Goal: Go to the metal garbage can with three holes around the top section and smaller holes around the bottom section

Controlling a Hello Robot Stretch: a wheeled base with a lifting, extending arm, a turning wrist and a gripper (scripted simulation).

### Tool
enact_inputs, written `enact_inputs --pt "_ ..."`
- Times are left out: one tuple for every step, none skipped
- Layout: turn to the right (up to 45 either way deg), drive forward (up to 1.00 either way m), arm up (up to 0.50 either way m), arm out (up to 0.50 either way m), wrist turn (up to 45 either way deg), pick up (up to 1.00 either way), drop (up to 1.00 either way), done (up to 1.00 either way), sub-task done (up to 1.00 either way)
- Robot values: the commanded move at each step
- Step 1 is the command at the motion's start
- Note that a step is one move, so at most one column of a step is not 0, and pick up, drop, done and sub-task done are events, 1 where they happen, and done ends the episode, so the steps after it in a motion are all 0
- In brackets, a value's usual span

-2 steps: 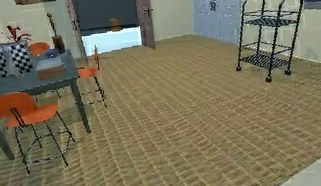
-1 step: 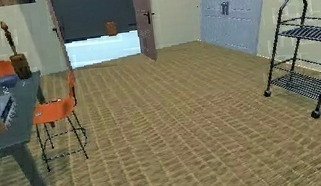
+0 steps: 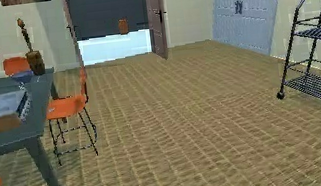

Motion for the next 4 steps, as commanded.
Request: enact_inputs --pt "0.0 1.00 0.00 0.00 0.0 0.00 0.00 0.00 0.00" --pt "-21.0 0.00 0.00 0.00 0.0 0.00 0.00 0.00 0.00" --pt "0.0 0.10 0.00 0.00 0.0 0.00 0.00 0.00 0.00" --pt "6.0 0.00 0.00 0.00 0.0 0.00 0.00 0.00 0.00"
